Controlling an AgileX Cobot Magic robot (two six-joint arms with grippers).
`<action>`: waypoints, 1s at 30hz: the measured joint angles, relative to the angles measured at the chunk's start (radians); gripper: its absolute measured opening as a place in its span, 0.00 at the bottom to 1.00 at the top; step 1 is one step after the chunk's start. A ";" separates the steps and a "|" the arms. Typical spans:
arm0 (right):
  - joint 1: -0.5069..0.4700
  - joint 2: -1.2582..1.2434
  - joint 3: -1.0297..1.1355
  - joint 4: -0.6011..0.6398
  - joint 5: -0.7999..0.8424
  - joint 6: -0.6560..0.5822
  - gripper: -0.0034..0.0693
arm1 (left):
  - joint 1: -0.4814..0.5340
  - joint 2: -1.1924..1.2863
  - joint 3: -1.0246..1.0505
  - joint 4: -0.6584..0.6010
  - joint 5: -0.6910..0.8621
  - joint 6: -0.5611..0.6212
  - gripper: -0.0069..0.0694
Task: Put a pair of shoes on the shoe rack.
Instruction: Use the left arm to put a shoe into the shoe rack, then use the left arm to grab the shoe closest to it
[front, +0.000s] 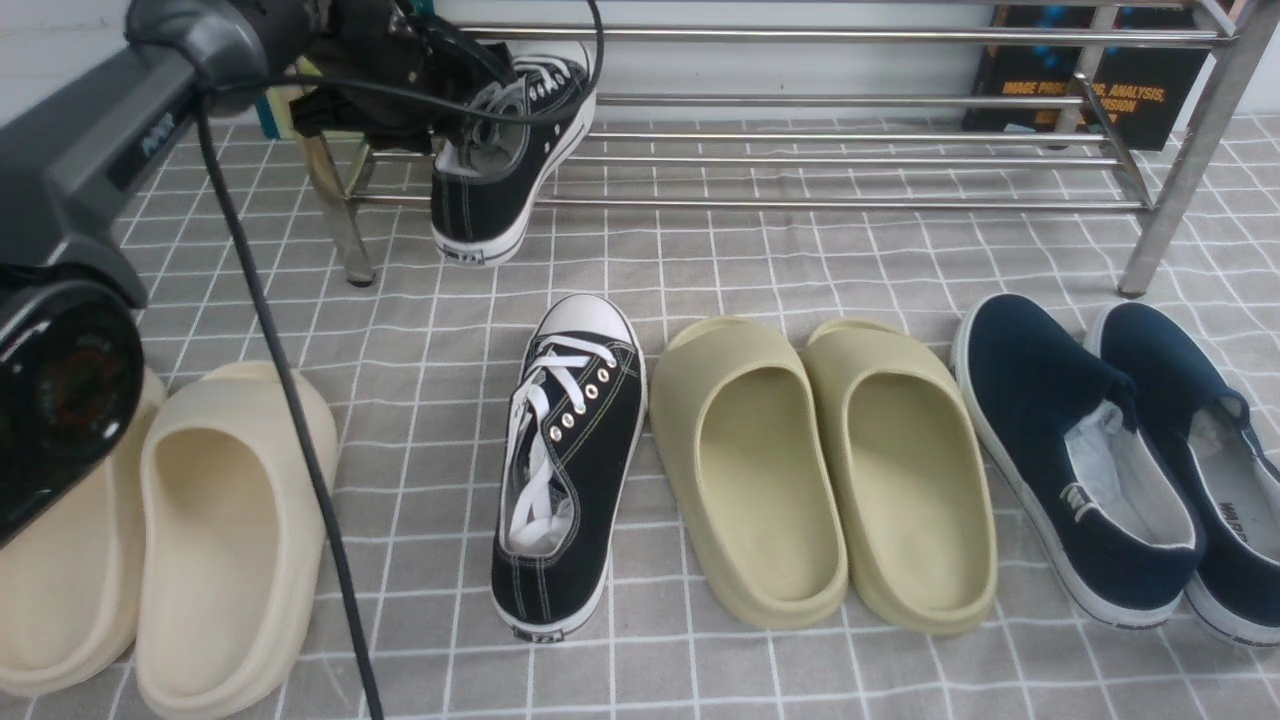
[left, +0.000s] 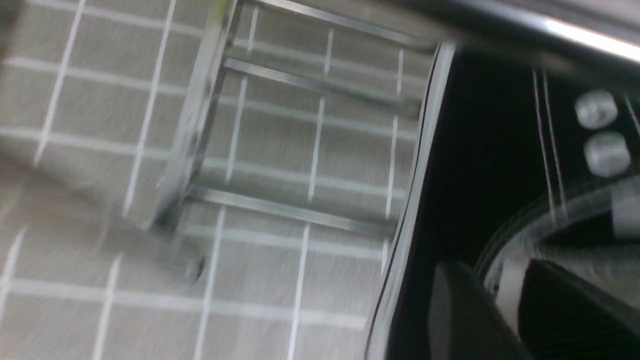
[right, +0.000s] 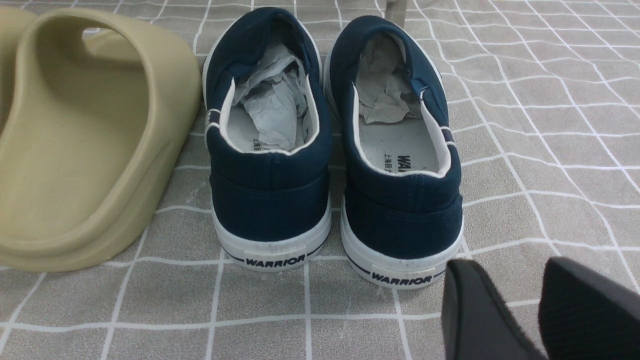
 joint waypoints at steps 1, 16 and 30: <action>0.000 0.000 0.000 0.000 0.000 0.000 0.38 | 0.000 -0.032 0.000 0.000 0.054 0.010 0.40; 0.000 0.000 0.000 0.006 0.001 0.000 0.38 | -0.091 -0.391 0.240 -0.017 0.387 0.228 0.43; 0.000 0.000 0.000 0.006 0.001 0.000 0.38 | -0.289 -0.506 0.963 -0.124 0.032 0.203 0.43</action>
